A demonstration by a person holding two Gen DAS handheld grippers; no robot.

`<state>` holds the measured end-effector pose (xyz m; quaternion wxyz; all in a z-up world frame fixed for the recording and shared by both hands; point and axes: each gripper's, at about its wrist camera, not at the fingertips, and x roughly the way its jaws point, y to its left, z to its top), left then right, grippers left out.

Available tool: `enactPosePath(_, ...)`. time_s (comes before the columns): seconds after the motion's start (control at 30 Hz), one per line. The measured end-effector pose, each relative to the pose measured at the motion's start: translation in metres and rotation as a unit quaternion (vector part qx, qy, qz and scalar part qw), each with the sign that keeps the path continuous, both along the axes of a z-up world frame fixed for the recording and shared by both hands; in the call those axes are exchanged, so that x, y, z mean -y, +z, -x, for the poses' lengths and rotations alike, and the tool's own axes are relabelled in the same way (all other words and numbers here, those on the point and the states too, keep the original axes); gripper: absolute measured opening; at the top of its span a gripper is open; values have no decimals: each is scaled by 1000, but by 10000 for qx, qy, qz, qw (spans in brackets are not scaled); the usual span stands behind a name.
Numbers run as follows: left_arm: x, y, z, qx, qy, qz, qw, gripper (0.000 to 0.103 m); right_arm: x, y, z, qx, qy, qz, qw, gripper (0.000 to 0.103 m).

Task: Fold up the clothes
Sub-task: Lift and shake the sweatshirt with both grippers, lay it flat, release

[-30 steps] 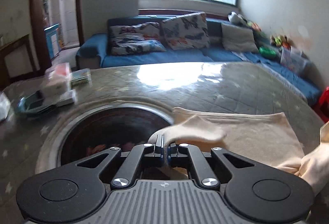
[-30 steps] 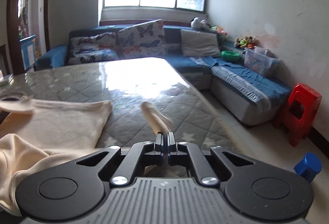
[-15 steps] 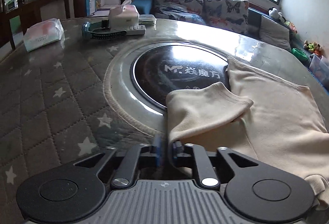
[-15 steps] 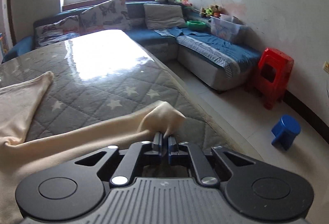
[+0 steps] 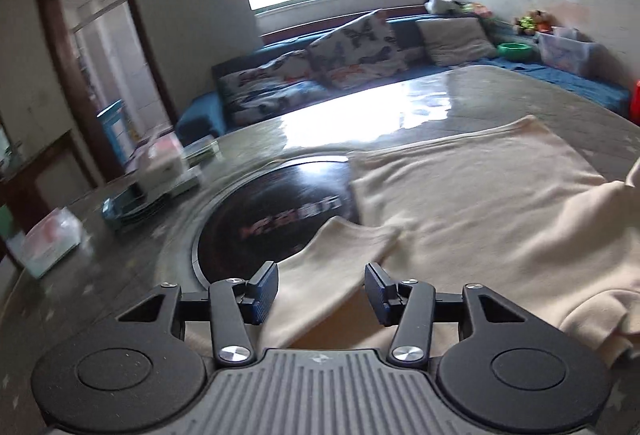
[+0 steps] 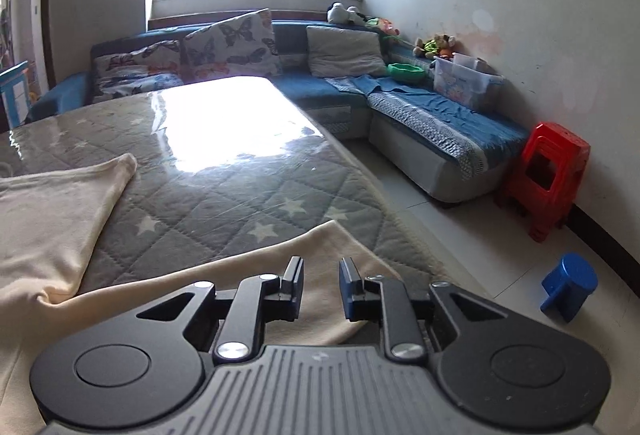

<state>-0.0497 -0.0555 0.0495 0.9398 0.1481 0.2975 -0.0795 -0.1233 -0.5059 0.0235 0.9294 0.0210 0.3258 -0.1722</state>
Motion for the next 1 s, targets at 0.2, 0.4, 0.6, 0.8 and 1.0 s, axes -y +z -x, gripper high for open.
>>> enactPosePath(0.2, 7, -21, -38, -526, -43, 363, 9979, 45, -7, -11, -9, -144, 86, -59, 9998, 20)
enactPosePath(0.4, -17, -24, -57, -788, 213, 1345, 9875, 7, -2, -10, -14, -160, 51, -44, 9999, 24)
enactPosePath(0.6, -66, 0, -47, -185, 1050, 1811, 9777, 3, 8, -10, -23, -191, 36, 1, 9998, 25)
enactPosePath(0.8, -144, 10, -30, 157, 2338, 1914, 9531, 2, 7, -10, -32, -197, 73, 165, 9996, 25)
enactPosePath(1.0, -184, -14, -9, -20, 3033, 1559, 9401, 3, 7, -13, -42, -96, 148, 250, 9995, 25)
